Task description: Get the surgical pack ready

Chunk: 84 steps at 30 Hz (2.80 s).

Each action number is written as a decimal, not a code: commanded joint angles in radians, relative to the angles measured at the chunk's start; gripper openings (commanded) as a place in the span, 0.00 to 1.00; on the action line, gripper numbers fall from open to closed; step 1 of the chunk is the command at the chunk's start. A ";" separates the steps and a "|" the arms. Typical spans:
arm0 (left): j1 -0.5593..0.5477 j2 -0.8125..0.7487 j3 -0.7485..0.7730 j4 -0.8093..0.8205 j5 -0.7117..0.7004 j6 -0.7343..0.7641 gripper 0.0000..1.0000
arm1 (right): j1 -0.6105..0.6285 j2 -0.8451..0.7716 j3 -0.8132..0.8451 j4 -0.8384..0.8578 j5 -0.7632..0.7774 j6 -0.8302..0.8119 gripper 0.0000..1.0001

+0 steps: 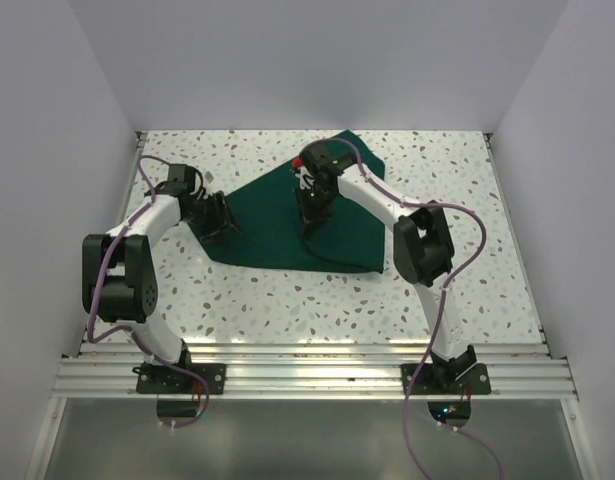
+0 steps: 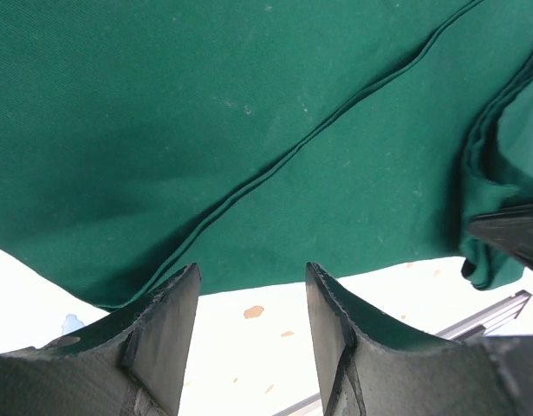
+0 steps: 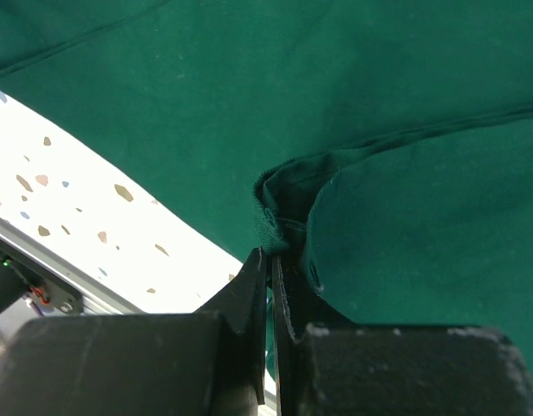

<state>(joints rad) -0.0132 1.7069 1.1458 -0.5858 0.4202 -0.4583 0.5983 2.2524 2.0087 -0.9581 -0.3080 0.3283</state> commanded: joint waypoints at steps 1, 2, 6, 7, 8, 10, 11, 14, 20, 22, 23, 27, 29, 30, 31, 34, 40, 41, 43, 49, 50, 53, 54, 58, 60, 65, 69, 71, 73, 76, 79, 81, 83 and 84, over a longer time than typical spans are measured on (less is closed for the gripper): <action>0.009 -0.041 -0.011 0.009 -0.004 -0.019 0.56 | 0.026 0.004 0.052 0.021 -0.066 -0.023 0.00; 0.009 -0.041 -0.012 0.010 -0.003 -0.020 0.56 | 0.029 0.003 0.047 0.021 -0.066 -0.026 0.00; 0.009 -0.044 -0.015 0.017 -0.003 -0.026 0.56 | 0.034 -0.008 0.025 0.038 -0.065 -0.031 0.00; 0.009 -0.043 -0.020 0.020 -0.003 -0.028 0.56 | 0.035 -0.010 0.027 0.039 -0.065 -0.031 0.00; 0.007 -0.043 -0.021 0.023 0.000 -0.028 0.56 | 0.038 -0.011 0.030 0.041 -0.066 -0.032 0.00; 0.007 -0.039 -0.021 0.023 0.002 -0.026 0.56 | 0.040 -0.007 0.035 0.048 -0.069 -0.035 0.00; 0.007 -0.038 -0.021 0.023 0.003 -0.026 0.56 | 0.041 -0.004 0.038 0.045 -0.065 -0.035 0.00; 0.007 -0.036 -0.021 0.023 0.005 -0.023 0.56 | 0.040 0.021 0.045 0.032 -0.040 -0.048 0.00; 0.007 -0.059 -0.017 0.021 0.009 -0.017 0.60 | 0.040 0.052 0.041 0.045 -0.054 -0.048 0.00; 0.007 -0.064 -0.015 0.020 0.011 -0.016 0.61 | 0.041 0.058 0.045 0.041 -0.060 -0.046 0.01; 0.007 -0.066 -0.015 0.020 0.009 -0.016 0.61 | 0.041 0.059 0.047 0.039 -0.062 -0.048 0.01; 0.007 -0.072 -0.015 0.018 0.015 -0.014 0.62 | 0.040 0.058 0.054 0.033 -0.069 -0.043 0.17; 0.007 -0.073 -0.014 0.018 0.025 -0.013 0.64 | 0.040 0.055 0.077 0.021 -0.083 -0.040 0.26; 0.007 -0.076 -0.011 0.018 0.028 -0.013 0.65 | 0.041 0.049 0.085 0.004 -0.085 -0.040 0.33; 0.007 -0.082 -0.009 0.020 0.031 -0.014 0.67 | 0.040 0.039 0.094 0.002 -0.086 -0.037 0.39; 0.007 -0.096 -0.006 0.030 0.045 -0.019 0.68 | 0.038 -0.005 0.107 -0.007 -0.065 -0.029 0.45; -0.036 -0.066 0.000 0.072 0.173 -0.028 0.81 | -0.008 -0.069 0.108 -0.070 -0.062 -0.029 0.62; -0.050 -0.058 0.005 0.090 0.205 -0.032 0.83 | -0.029 -0.082 0.101 -0.071 -0.068 -0.023 0.63; -0.091 -0.041 0.015 0.122 0.238 -0.063 0.86 | -0.054 -0.138 0.058 -0.057 -0.101 -0.009 0.65; -0.188 0.029 0.018 0.222 0.301 -0.151 0.87 | -0.156 -0.260 -0.048 -0.041 -0.172 0.000 0.73; -0.194 0.054 0.023 0.228 0.307 -0.155 0.87 | -0.163 -0.269 -0.060 -0.042 -0.174 -0.003 0.73; -0.199 0.097 0.038 0.251 0.316 -0.177 0.83 | -0.176 -0.295 -0.103 -0.044 -0.161 -0.017 0.72; -0.199 0.106 0.046 0.254 0.316 -0.181 0.78 | -0.180 -0.297 -0.135 -0.035 -0.161 -0.014 0.63; -0.199 0.108 0.081 0.267 0.287 -0.198 0.66 | -0.181 -0.239 -0.195 0.068 -0.303 0.018 0.00; -0.199 0.108 0.088 0.279 0.299 -0.213 0.56 | -0.177 -0.215 -0.234 0.136 -0.356 0.055 0.00; -0.209 0.108 0.095 0.280 0.334 -0.220 0.42 | -0.141 -0.136 -0.264 0.260 -0.437 0.103 0.00; -0.226 0.117 0.094 0.294 0.348 -0.237 0.40 | -0.123 -0.071 -0.272 0.297 -0.479 0.126 0.00; -0.232 0.126 0.098 0.300 0.353 -0.243 0.39 | -0.117 -0.051 -0.271 0.315 -0.485 0.136 0.00; -0.245 0.143 0.104 0.314 0.361 -0.250 0.39 | -0.114 -0.010 -0.263 0.311 -0.506 0.150 0.00; -0.264 0.171 0.130 0.328 0.373 -0.261 0.39 | -0.117 -0.030 -0.263 0.291 -0.479 0.137 0.00; -0.286 0.200 0.166 0.327 0.381 -0.264 0.39 | -0.150 -0.111 -0.323 0.289 -0.451 0.143 0.00; -0.303 0.218 0.176 0.334 0.387 -0.269 0.39 | -0.201 -0.160 -0.382 0.276 -0.431 0.137 0.00; -0.320 0.230 0.190 0.340 0.396 -0.273 0.39 | -0.241 -0.244 -0.453 0.271 -0.436 0.133 0.00; -0.326 0.240 0.195 0.342 0.399 -0.273 0.39 | -0.274 -0.272 -0.471 0.263 -0.436 0.123 0.00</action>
<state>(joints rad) -0.3168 1.9289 1.2938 -0.2920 0.7780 -0.7147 0.4103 2.1418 1.5810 -0.6762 -0.7479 0.4538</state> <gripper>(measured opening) 0.394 0.008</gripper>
